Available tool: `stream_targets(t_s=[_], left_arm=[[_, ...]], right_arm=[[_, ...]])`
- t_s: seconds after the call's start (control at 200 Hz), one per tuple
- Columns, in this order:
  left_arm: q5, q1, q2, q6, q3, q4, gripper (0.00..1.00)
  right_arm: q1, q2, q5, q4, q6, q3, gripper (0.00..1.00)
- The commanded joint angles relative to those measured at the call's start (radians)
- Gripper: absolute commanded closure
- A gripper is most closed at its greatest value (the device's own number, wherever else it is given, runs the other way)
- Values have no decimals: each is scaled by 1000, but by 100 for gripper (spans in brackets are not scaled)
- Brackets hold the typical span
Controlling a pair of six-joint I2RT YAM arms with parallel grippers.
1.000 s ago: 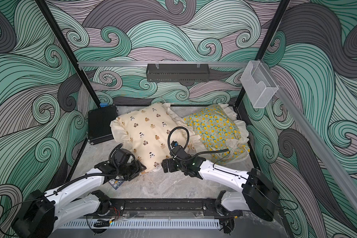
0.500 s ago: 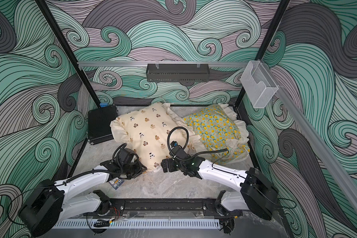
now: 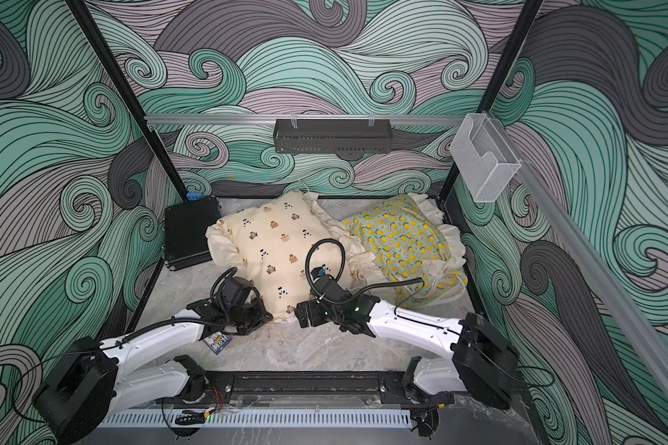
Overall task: Zip up pillowcases
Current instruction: Pick up the pillowcase from the center of the board.
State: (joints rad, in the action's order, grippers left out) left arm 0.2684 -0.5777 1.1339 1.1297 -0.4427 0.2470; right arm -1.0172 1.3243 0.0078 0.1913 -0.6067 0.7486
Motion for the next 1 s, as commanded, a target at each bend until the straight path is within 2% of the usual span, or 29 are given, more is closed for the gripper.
stream_targets(t_s=[0.0, 0.215, 0.465, 0.711, 0.816, 0.996], left_arm=[[27, -5, -28, 6, -51, 56, 100], [45, -4, -54, 3, -81, 93, 100], [52, -4, -89, 37, -73, 101, 100], [54, -4, -125, 51, -77, 117, 100], [57, -4, -135, 54, -77, 120, 100], [58, -4, -153, 54, -76, 131, 100]], right_arm=[[-25, -19, 36, 57, 25, 42, 1], [-60, -19, 22, 76, 64, 64, 8], [-106, 22, 15, 52, 43, 77, 29], [-111, 84, -112, -105, -29, 50, 42], [-110, 117, -163, -187, -27, 35, 50], [-107, 177, -209, -246, -32, 40, 52]])
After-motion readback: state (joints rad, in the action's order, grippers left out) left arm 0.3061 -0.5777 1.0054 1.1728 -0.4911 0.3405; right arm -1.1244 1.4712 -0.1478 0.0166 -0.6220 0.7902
